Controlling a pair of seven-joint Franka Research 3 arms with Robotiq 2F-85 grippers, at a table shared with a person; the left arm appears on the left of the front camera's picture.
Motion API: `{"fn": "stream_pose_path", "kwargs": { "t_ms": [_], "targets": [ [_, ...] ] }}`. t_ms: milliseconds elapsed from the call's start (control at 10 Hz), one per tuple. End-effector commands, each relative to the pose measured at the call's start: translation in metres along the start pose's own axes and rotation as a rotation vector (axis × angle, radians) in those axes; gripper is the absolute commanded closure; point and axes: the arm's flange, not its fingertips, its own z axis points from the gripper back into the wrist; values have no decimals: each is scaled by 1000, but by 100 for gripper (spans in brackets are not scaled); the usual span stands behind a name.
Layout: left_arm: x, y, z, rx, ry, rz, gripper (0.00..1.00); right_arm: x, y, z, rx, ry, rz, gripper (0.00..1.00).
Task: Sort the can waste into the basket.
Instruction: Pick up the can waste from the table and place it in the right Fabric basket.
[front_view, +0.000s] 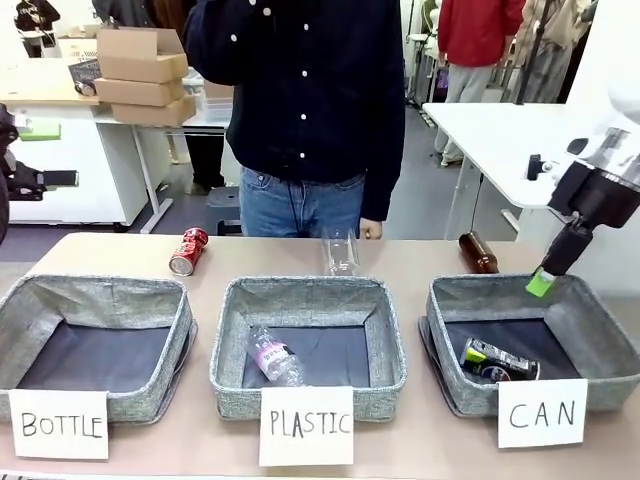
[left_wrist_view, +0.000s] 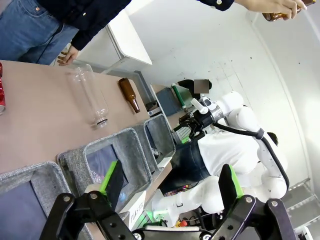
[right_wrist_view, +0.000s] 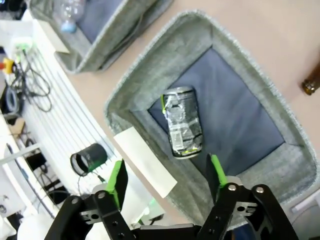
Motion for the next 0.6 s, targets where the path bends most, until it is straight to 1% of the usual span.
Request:
{"fn": "stream_pose_path", "kwargs": {
  "t_ms": [0, 100, 200, 300, 400, 500],
  "targets": [
    [1, -1, -2, -22, -15, -23, 0, 6, -4, 4, 16, -37, -19, 0],
    [1, -1, -2, -22, -15, -23, 0, 6, -5, 5, 23, -50, -17, 0],
    [1, -1, -2, -22, -15, -23, 0, 7, -7, 8, 49, -83, -27, 0],
    [1, -1, -2, -22, -15, -23, 0, 8, -7, 16, 110, -199, -67, 0],
    [1, -1, -2, -22, -15, -23, 0, 13, -4, 38, 330, -530, -316, 0],
    [1, -1, -2, -22, -15, -23, 0, 4, -1, 55, 545, -835, -549, 0]
  ]
}}
